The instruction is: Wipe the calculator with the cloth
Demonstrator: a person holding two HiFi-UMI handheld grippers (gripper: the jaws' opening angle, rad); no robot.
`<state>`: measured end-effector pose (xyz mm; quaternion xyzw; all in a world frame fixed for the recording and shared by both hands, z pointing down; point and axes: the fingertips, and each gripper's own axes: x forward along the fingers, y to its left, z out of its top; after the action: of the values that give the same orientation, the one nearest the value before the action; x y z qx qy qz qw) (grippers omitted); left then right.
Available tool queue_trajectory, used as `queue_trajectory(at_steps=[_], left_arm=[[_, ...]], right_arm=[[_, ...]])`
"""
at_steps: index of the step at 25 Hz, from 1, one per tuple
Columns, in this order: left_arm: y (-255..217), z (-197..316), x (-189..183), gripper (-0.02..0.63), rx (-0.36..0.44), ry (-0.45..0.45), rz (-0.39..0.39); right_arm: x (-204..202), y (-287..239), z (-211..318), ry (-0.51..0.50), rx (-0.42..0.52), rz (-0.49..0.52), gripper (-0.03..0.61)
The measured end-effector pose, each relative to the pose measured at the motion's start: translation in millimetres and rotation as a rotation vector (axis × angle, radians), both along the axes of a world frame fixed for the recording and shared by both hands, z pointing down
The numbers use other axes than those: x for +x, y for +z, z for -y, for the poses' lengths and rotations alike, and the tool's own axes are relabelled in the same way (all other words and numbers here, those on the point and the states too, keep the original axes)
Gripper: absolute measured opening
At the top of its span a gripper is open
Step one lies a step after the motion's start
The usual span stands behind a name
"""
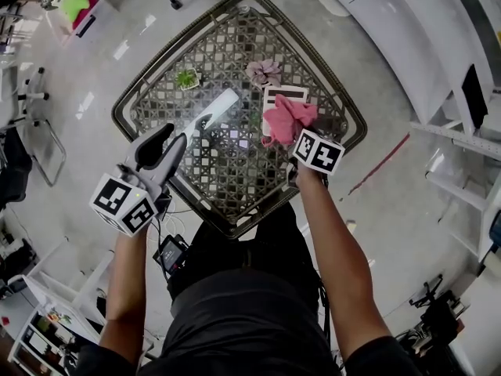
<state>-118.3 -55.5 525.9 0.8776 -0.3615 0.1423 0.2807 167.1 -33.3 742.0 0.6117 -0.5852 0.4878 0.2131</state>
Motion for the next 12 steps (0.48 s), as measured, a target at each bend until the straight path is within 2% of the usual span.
queue_trajectory(at_steps=[7,12], left_arm=[[3,2,-9,0.143,0.001,-0.024,-0.001],[4,0,-18,0.143,0.002,-0.036,-0.004]], right_arm=[[-38,4,4,-0.083,-0.006,0.026,0.063],[-68,7,-1,-0.195,-0.008,0.017,0.063]])
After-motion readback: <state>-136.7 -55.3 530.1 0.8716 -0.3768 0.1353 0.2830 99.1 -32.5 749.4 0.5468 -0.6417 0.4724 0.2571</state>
